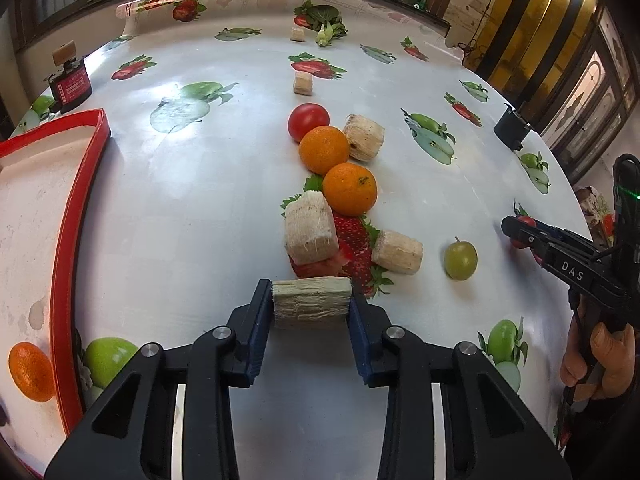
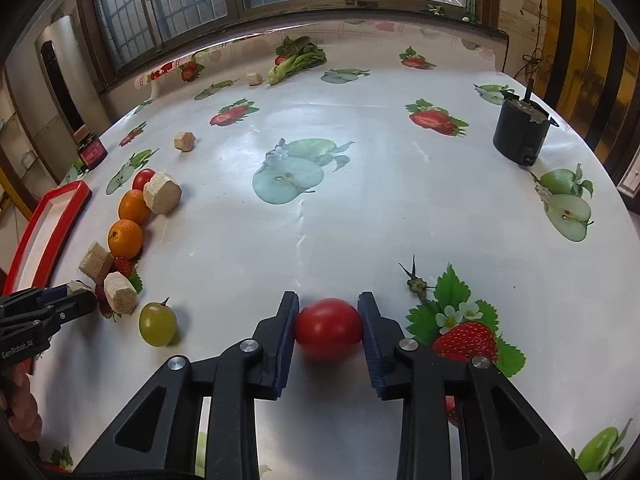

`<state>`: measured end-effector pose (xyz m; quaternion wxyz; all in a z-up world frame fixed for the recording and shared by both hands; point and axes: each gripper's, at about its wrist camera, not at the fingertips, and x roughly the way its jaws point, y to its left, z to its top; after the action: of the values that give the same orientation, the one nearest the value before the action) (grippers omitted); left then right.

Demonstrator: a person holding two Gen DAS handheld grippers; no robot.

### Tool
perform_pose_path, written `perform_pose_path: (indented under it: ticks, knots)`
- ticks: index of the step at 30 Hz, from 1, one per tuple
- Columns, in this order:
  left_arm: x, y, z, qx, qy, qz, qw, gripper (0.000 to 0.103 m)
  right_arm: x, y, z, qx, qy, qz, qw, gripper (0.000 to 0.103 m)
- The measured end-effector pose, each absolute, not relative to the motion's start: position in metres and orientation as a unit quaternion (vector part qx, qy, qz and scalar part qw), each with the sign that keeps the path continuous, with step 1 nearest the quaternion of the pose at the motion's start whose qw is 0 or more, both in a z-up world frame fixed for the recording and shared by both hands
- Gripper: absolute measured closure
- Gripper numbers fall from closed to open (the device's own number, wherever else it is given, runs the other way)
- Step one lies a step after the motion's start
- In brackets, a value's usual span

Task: Organize fruits
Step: 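Grasp the red tomato with the right gripper while the left grasps a beige cube, then carry the tomato and beige cube over the tray with both grippers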

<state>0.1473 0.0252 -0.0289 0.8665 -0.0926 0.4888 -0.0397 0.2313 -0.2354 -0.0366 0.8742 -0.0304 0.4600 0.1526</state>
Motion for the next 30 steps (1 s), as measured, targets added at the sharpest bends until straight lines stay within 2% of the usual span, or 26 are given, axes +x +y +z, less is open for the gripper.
perform_pose_path:
  ticks: [13,30]
  knots:
    - [0.112,0.050,0.002,-0.096,0.456,-0.013,0.885,0.070,0.194,-0.205,0.007,-0.024,0.434,0.213,0.875,0.072]
    - [0.069,0.106,0.021,-0.097,0.423,0.066,0.898,0.070,0.150,-0.117,0.018,-0.046,0.426,0.321,0.844,0.072]
